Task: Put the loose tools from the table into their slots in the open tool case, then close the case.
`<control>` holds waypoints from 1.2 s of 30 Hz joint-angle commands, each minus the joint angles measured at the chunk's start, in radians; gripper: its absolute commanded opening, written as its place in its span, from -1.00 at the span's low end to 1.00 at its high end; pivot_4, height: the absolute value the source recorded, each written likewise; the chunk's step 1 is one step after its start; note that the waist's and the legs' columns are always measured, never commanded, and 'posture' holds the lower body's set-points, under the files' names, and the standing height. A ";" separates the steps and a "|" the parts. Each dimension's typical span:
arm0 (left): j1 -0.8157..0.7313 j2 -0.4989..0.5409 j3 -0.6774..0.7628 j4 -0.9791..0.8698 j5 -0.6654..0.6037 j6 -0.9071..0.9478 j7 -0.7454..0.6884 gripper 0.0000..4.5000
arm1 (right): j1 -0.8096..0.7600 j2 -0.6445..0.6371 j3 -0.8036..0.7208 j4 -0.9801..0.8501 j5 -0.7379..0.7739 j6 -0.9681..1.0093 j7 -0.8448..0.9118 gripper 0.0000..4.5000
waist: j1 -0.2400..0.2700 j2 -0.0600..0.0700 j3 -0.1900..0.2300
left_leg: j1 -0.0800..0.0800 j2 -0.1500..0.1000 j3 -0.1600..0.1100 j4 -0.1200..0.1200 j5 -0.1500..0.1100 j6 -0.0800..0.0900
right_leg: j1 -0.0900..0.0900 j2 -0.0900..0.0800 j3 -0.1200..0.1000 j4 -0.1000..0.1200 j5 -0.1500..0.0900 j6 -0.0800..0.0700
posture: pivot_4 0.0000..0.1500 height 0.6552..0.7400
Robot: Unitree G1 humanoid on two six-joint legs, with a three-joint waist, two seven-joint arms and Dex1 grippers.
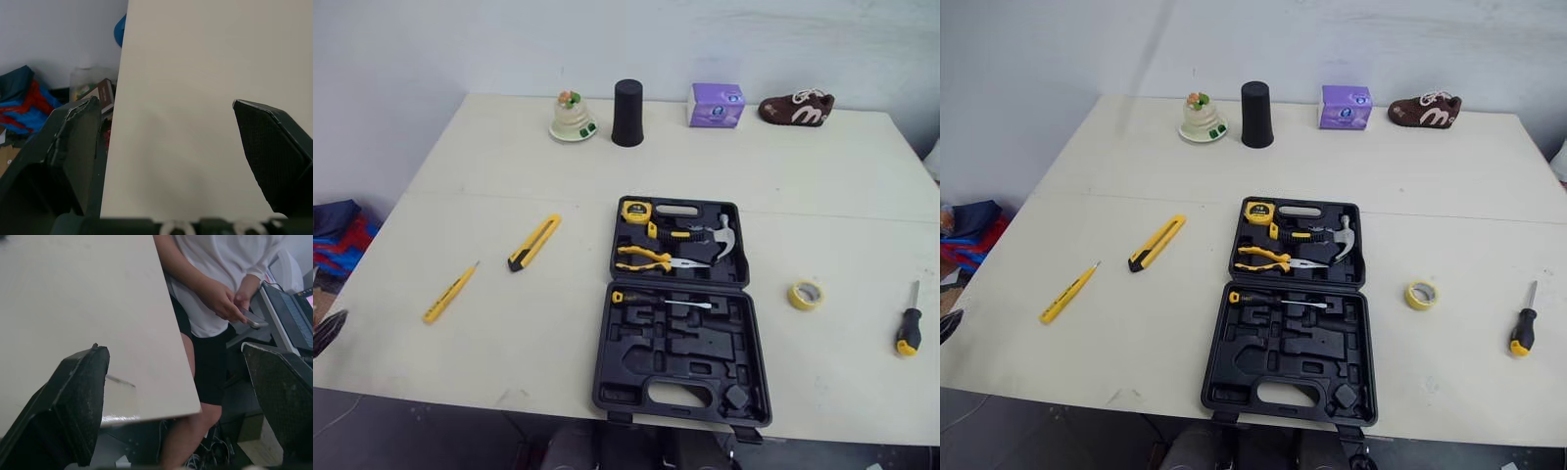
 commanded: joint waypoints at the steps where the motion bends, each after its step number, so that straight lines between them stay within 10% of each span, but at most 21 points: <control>1: 0.013 -0.009 0.014 0.008 -0.010 -0.064 0.012 0.98 | 0.026 0.005 -0.033 0.048 0.034 -0.047 -0.018 1.00 | -0.002 0.000 0.000 | 0.000 0.000 0.000 -0.001 0.000 0.000 | 0.001 0.000 0.000 0.000 0.000 0.000 | 1.00 1.00; 14: -0.112 -0.106 -0.162 -0.387 -0.104 0.053 -0.044 0.98 | 0.003 0.034 0.089 -0.298 0.163 0.144 0.006 1.00 | -0.019 0.001 -0.001 | -0.001 0.000 0.000 -0.001 0.002 -0.002 | 0.001 0.000 0.001 0.002 0.001 0.001 | 1.00 1.00; 22: -0.169 -0.136 -0.407 -0.878 -0.271 0.371 -0.100 0.98 | -0.048 -0.028 0.215 -0.789 0.470 0.838 -0.259 1.00 | -0.030 0.001 -0.001 | -0.001 0.000 0.001 0.000 0.004 -0.001 | 0.001 0.000 0.002 0.005 0.001 0.002 | 1.00 1.00; 36: -0.250 -0.159 -0.655 -1.283 -0.456 0.671 -0.090 0.98 | -0.475 -0.179 0.319 -0.687 0.534 1.427 -0.681 1.00 | 0.001 -0.001 0.001 | -0.005 0.000 0.002 0.001 0.014 -0.002 | -0.002 0.011 0.005 0.004 0.002 0.004 | 1.00 1.00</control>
